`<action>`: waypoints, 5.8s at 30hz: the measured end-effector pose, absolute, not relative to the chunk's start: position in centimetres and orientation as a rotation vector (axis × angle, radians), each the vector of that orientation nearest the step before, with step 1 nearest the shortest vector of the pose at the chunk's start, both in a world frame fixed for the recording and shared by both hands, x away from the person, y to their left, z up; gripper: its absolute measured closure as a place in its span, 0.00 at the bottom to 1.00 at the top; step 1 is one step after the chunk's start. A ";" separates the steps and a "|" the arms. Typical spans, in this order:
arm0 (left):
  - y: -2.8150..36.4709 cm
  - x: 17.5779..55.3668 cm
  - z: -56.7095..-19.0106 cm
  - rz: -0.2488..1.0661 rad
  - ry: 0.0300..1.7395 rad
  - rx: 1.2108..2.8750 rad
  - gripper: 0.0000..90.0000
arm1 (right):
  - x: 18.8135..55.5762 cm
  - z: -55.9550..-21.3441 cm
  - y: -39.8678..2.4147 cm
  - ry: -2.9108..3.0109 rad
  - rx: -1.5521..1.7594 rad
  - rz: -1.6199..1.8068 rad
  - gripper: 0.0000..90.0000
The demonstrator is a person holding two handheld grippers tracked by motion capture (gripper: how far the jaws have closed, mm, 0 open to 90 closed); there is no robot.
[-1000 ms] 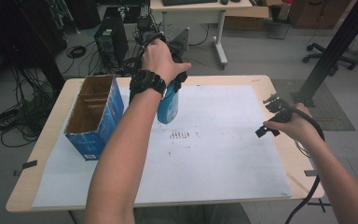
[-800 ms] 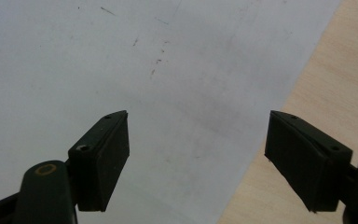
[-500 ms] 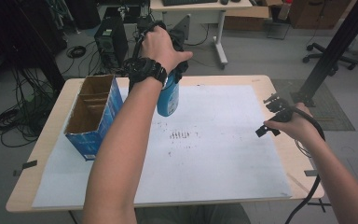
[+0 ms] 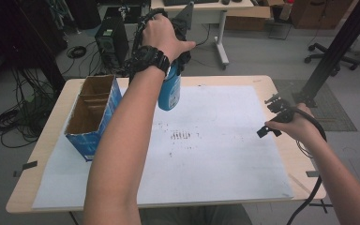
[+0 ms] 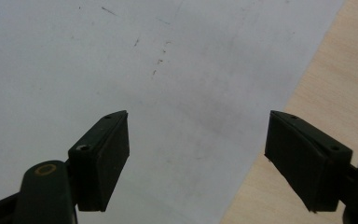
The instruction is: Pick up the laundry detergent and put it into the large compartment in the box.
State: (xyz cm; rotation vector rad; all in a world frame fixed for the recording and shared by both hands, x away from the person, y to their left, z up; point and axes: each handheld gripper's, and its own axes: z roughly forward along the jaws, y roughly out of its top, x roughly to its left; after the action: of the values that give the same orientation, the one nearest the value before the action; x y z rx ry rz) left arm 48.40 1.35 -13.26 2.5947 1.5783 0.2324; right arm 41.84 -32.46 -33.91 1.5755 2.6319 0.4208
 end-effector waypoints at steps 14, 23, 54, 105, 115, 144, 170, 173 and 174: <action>1.6 48.4 -13.0 0.226 1.599 2.591 0.42 | 41.8 -34.0 -32.7 2.629 1.582 0.421 0.24; 3.0 48.3 -12.7 0.225 1.642 2.579 0.42 | 41.9 -34.1 -32.5 2.633 1.580 0.418 0.24; 11.8 47.8 -11.4 0.230 1.859 2.409 0.42 | 42.1 -33.9 -32.1 2.630 1.581 0.409 0.24; 23.2 45.7 -9.8 0.319 2.129 2.226 0.42 | 42.3 -34.4 -31.9 2.631 1.598 0.385 0.24; 23.6 45.6 -10.0 0.321 2.141 2.227 0.42 | 42.4 -34.4 -31.9 2.630 1.598 0.387 0.24; 24.7 45.3 -13.1 0.244 2.175 2.209 0.42 | 42.3 -34.5 -31.7 2.636 1.597 0.387 0.24; 25.7 45.3 -17.9 0.165 2.204 2.210 0.42 | 42.2 -34.8 -31.7 2.642 1.595 0.378 0.24; 25.7 45.4 -18.6 0.155 2.207 2.212 0.42 | 42.2 -34.8 -31.7 2.642 1.597 0.375 0.24; 25.7 45.4 -18.7 0.155 2.208 2.213 0.42 | 42.3 -34.8 -31.7 2.642 1.596 0.376 0.24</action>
State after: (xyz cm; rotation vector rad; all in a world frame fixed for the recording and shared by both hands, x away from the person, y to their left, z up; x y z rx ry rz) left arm 45.37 25.74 -18.73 2.2128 2.2076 0.1549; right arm 42.25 -31.68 -34.80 1.5963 2.6418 0.3756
